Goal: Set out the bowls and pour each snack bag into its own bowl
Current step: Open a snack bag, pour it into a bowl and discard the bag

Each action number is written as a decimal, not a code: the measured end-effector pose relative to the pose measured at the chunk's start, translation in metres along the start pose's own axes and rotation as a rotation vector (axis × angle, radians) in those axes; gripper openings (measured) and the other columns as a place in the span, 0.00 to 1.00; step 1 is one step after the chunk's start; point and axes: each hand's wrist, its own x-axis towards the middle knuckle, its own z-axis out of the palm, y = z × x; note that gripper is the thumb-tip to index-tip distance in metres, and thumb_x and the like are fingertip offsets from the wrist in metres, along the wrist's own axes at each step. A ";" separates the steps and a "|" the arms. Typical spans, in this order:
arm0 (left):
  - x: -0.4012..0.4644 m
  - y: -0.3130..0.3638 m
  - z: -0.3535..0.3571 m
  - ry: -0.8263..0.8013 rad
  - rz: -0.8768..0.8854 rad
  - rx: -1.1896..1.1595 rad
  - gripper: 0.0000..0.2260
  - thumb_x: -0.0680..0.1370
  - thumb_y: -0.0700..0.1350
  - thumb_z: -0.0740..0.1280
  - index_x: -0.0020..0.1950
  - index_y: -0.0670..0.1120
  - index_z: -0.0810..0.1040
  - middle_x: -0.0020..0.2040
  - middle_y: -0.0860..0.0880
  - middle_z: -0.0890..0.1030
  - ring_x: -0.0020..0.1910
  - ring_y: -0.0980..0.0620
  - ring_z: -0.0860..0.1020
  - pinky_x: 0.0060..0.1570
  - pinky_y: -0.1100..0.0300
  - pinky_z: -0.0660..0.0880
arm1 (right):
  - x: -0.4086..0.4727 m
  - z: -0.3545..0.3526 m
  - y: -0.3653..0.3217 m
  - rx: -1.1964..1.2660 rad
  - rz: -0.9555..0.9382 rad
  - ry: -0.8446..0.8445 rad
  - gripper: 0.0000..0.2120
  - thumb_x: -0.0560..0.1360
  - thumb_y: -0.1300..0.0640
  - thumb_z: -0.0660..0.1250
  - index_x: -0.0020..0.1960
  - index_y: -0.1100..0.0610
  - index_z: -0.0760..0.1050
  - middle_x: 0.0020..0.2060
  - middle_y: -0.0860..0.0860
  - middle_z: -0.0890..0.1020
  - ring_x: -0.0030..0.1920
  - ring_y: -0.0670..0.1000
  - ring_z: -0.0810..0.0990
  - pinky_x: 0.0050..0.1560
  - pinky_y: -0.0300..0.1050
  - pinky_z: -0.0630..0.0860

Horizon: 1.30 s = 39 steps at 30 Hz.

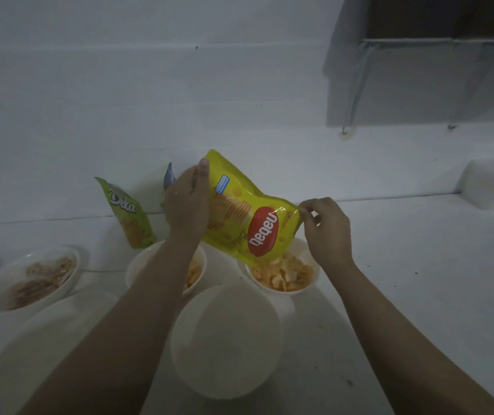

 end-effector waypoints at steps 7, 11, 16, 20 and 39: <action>-0.003 0.006 -0.001 0.037 0.038 -0.022 0.23 0.83 0.57 0.57 0.30 0.50 0.61 0.27 0.51 0.65 0.30 0.54 0.65 0.37 0.56 0.62 | 0.001 -0.008 -0.004 0.054 0.011 0.044 0.06 0.79 0.62 0.66 0.49 0.58 0.82 0.49 0.46 0.75 0.42 0.48 0.77 0.41 0.30 0.68; -0.012 0.008 0.002 0.034 0.088 -0.008 0.22 0.83 0.55 0.57 0.30 0.52 0.61 0.25 0.52 0.62 0.30 0.51 0.68 0.39 0.55 0.67 | 0.005 -0.009 -0.008 -0.047 -0.083 -0.120 0.08 0.79 0.60 0.64 0.51 0.56 0.82 0.49 0.50 0.83 0.51 0.56 0.78 0.50 0.48 0.72; -0.023 0.020 0.011 0.016 0.208 -0.002 0.20 0.83 0.51 0.59 0.33 0.45 0.70 0.25 0.53 0.64 0.27 0.57 0.64 0.34 0.57 0.62 | 0.012 -0.015 -0.045 0.028 -0.171 -0.228 0.10 0.81 0.53 0.64 0.54 0.53 0.83 0.50 0.47 0.85 0.53 0.50 0.79 0.54 0.48 0.74; -0.022 0.036 0.012 -0.007 0.246 0.028 0.20 0.82 0.55 0.57 0.32 0.50 0.66 0.26 0.52 0.67 0.28 0.56 0.68 0.31 0.62 0.63 | 0.018 -0.018 -0.052 0.227 -0.038 -0.165 0.10 0.81 0.55 0.64 0.52 0.52 0.84 0.38 0.39 0.83 0.41 0.35 0.80 0.42 0.28 0.72; -0.050 0.006 0.021 -0.628 -0.333 -0.822 0.27 0.69 0.61 0.73 0.65 0.56 0.75 0.63 0.47 0.81 0.63 0.44 0.79 0.61 0.38 0.75 | -0.014 -0.034 -0.019 0.666 0.269 -0.013 0.11 0.82 0.56 0.63 0.51 0.52 0.84 0.41 0.46 0.87 0.43 0.46 0.85 0.44 0.41 0.81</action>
